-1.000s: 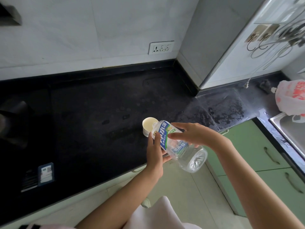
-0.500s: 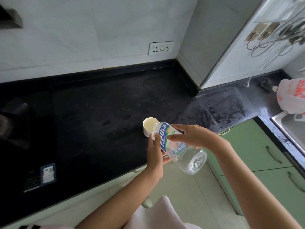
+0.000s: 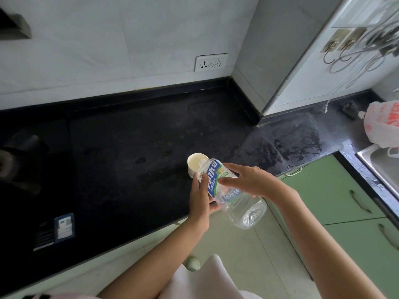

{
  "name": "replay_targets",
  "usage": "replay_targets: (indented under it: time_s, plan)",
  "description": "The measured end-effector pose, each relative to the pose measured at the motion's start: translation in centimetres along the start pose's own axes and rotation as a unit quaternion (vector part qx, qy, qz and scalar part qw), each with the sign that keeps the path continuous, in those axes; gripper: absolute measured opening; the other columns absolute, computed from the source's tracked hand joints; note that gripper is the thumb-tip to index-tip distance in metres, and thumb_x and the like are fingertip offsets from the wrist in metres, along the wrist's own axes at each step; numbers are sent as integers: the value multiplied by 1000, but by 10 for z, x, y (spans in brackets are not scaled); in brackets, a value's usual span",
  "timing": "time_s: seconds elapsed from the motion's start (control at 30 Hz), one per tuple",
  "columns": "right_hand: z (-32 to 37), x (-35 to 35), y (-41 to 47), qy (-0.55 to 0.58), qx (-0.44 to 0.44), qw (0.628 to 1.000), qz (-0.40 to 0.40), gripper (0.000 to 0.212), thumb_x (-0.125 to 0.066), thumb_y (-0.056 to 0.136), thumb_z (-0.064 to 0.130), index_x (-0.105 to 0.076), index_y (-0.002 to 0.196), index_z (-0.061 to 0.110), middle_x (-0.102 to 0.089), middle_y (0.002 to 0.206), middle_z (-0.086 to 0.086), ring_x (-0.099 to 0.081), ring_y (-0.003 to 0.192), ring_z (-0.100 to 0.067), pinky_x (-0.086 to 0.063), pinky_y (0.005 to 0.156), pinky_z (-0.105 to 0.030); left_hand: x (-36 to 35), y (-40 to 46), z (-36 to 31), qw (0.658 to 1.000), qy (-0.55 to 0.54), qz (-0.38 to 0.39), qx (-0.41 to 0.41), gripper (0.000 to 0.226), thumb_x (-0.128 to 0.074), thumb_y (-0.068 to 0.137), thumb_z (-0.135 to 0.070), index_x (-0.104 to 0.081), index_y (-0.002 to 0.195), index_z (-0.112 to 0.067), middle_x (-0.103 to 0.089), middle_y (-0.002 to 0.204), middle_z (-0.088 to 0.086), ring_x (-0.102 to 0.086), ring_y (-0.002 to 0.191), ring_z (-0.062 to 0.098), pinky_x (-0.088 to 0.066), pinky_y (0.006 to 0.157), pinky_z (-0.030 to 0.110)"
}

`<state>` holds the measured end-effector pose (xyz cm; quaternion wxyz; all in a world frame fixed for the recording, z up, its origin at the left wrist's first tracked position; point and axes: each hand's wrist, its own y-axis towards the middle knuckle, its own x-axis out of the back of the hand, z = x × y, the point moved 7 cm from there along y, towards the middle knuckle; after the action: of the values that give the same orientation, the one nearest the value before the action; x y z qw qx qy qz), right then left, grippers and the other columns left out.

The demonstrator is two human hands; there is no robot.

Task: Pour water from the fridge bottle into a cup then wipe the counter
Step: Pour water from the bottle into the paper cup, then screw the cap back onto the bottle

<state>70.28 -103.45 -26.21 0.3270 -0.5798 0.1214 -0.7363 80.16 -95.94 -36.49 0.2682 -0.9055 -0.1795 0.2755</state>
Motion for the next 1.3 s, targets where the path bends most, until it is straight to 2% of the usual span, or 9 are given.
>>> replay_targets:
  time_s: [0.07, 0.3, 0.43, 0.53, 0.63, 0.77, 0.9, 1.07, 1.3]
  plan:
    - [2, -2, -2, 5, 18, 1000, -3, 56, -44, 82, 71, -33, 135, 55, -51, 81, 22, -57, 70, -3, -53, 76, -32, 2, 2, -3, 1000, 11, 4, -5, 40, -45, 98, -48, -42, 137, -42, -67, 120, -4, -70, 98, 18, -59, 63, 34]
    - [-9, -27, -6, 102, 51, 993, -9, 64, -49, 86, 63, -27, 144, 44, -59, 106, 17, -54, 73, 3, -50, 73, -28, 12, -3, -15, 995, 84, 15, -46, 35, -48, 98, -42, -45, 132, -44, -67, 117, -6, -69, 97, 14, -60, 67, 36]
    - [-22, -63, -4, 185, 68, 980, -33, 59, -52, 82, 66, -28, 135, 59, -64, 109, 15, -62, 92, -2, -54, 86, -38, 28, -6, -13, 990, 127, 8, -66, 49, -54, 95, -39, -34, 140, -48, -62, 120, -15, -65, 102, 6, -58, 62, 27]
    - [-21, -83, -3, 243, 82, 965, -50, 57, -56, 79, 66, -23, 126, 73, -62, 115, 11, -62, 99, -2, -50, 93, -38, 42, -4, -15, 983, 156, -1, -98, 58, -59, 93, -35, -31, 142, -48, -62, 127, -8, -65, 105, 8, -59, 78, 36]
    - [-10, -89, 2, 292, 113, 948, -61, 70, -66, 81, 51, -23, 135, 64, -60, 120, 11, -63, 99, -4, -52, 92, -36, 54, -6, -28, 974, 182, 1, -136, 64, -62, 93, -27, -30, 146, -40, -64, 124, -10, -65, 106, 6, -55, 90, 40]
    - [14, -89, 15, 287, 162, 942, -61, 86, -75, 77, 34, -21, 141, 53, -59, 120, 18, -57, 108, 2, -47, 90, -20, 67, -15, -58, 963, 189, 14, -190, 71, -63, 90, -10, -27, 149, -29, -57, 123, -22, -61, 108, -4, -51, 79, 16]
    - [42, -90, 31, 278, 195, 937, -82, 93, -79, 75, 24, -23, 148, 37, -56, 129, 14, -51, 112, 9, -40, 86, -6, 88, -20, -82, 946, 221, 11, -237, 73, -68, 86, -7, -31, 144, -35, -55, 130, -19, -56, 117, -1, -53, 89, 25]
    - [62, -93, 47, 282, 214, 927, -121, 93, -79, 76, 21, -22, 149, 32, -53, 135, 12, -51, 121, -4, -45, 102, -29, 106, -21, -98, 911, 289, -11, -295, 75, -74, 81, -23, -34, 139, -48, -40, 148, -13, -44, 133, 6, -50, 98, 33]
    - [61, -104, 53, 276, 225, 922, -149, 90, -73, 77, 38, -19, 149, 39, -41, 145, 19, -44, 131, -8, -46, 102, -45, 104, -18, -93, 873, 359, -12, -329, 81, -72, 81, -28, -30, 149, -25, -35, 151, -9, -35, 137, 3, -49, 101, 33]
